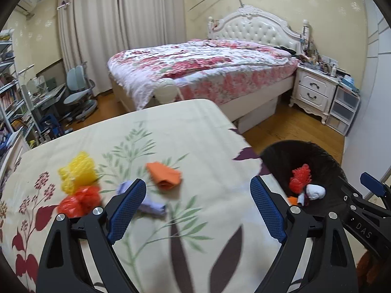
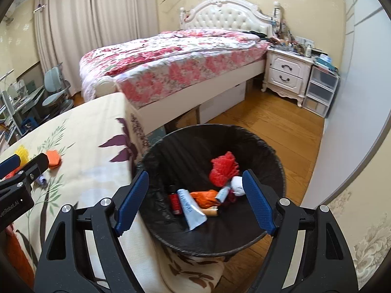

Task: Collect trash
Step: 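Reach the left gripper to the orange plastic bag and grasp it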

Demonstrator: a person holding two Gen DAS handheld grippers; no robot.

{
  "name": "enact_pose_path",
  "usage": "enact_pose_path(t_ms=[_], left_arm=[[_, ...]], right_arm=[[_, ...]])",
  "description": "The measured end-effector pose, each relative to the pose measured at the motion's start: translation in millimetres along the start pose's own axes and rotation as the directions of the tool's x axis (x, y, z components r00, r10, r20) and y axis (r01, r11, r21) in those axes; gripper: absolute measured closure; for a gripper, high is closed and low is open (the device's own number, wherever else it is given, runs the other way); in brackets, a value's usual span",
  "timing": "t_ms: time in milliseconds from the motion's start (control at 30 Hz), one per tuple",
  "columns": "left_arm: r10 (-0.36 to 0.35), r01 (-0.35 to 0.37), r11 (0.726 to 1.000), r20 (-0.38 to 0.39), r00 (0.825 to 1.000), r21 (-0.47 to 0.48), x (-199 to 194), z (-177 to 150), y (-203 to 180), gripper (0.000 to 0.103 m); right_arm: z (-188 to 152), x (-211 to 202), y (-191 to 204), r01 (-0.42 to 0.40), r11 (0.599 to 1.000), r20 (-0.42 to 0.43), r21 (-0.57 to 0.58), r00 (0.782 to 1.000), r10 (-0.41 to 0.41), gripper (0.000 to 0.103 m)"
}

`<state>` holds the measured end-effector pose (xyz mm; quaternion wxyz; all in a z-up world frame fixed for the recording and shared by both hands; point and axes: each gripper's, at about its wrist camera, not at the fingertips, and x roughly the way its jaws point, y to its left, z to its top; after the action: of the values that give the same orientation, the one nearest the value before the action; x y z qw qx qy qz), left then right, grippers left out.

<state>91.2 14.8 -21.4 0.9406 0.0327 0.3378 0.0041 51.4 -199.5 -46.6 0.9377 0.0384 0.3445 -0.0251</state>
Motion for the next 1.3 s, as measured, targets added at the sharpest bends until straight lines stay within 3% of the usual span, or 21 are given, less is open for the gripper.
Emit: enact_pose_path(t_ms=[567,833,1100,1300], left_arm=[[0.177,-0.180,0.976,-0.031,0.984,-0.123,-20,-37,114,0.016],[0.174,-0.183,0.973,-0.074,0.982,-0.142,-4,-42,142,0.018],[0.102,-0.122,0.983,-0.149,0.984,-0.136,16,-47,147,0.060],[0.084,-0.099,0.988,-0.133,0.988,-0.117,7,-51,144,0.062]], right_arm=[[-13,-9,99,-0.161,0.977,-0.035,-0.140,0.987,0.158,0.026],[-17,-5,132,-0.207,0.961,-0.066,-0.184,0.978,0.198,0.026],[-19,-2,155,-0.235,0.947,-0.087,-0.220,0.971,0.221,0.026],[-20,0,173,-0.257,0.934,-0.104,-0.247,0.966,0.239,0.026]])
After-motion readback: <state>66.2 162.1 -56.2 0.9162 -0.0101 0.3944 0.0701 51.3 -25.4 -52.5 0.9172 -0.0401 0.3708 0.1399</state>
